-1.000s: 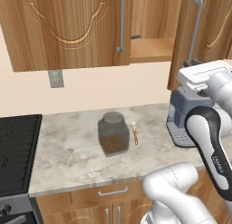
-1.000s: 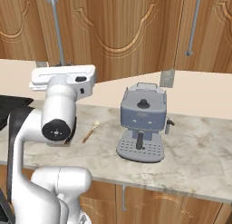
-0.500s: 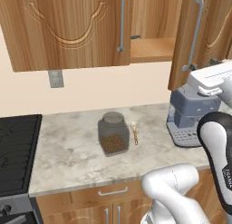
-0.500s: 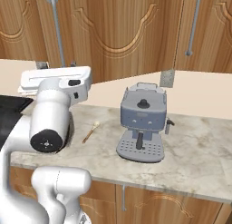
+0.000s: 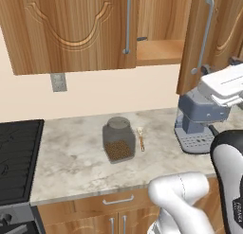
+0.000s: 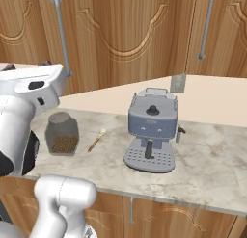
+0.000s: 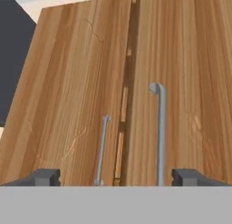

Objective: Pick the pan from the cabinet and place it on the stove. Then turn on the stove burner for the pan.

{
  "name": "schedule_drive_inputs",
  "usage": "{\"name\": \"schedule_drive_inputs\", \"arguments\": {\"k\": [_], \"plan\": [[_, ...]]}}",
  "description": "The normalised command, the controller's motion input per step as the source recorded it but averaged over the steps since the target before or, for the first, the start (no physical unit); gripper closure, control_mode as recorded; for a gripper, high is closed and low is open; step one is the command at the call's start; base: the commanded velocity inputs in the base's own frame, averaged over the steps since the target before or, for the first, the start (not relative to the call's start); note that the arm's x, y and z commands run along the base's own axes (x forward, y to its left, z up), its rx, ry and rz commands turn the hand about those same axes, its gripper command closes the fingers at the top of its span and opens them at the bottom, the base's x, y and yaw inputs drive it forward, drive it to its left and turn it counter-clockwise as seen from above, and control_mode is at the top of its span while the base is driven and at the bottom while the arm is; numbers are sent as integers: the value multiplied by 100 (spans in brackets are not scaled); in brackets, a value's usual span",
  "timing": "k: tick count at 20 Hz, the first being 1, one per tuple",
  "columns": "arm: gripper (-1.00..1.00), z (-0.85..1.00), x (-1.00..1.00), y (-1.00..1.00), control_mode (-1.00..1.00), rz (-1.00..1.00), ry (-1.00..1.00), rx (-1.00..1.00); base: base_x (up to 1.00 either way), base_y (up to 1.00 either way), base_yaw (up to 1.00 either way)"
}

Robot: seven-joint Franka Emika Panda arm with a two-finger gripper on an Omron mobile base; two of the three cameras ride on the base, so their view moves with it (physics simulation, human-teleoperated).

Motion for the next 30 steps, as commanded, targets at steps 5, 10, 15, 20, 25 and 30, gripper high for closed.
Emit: {"name": "schedule_drive_inputs", "arguments": {"k": [5,10,15,20,25,30], "plan": [[-100,-25,1,97,-100,-24,6,-24,0,0,0],[-100,-39,19,53,-100,-25,31,-36,0,0,0],[-100,-40,56,1,-100,-36,39,-21,0,0,0],[-100,-37,72,4,-100,-29,23,-16,0,0,0],[-100,-31,72,3,-100,-14,7,-13,0,0,0],[-100,-28,74,0,-100,0,0,-10,0,0,0]]}}
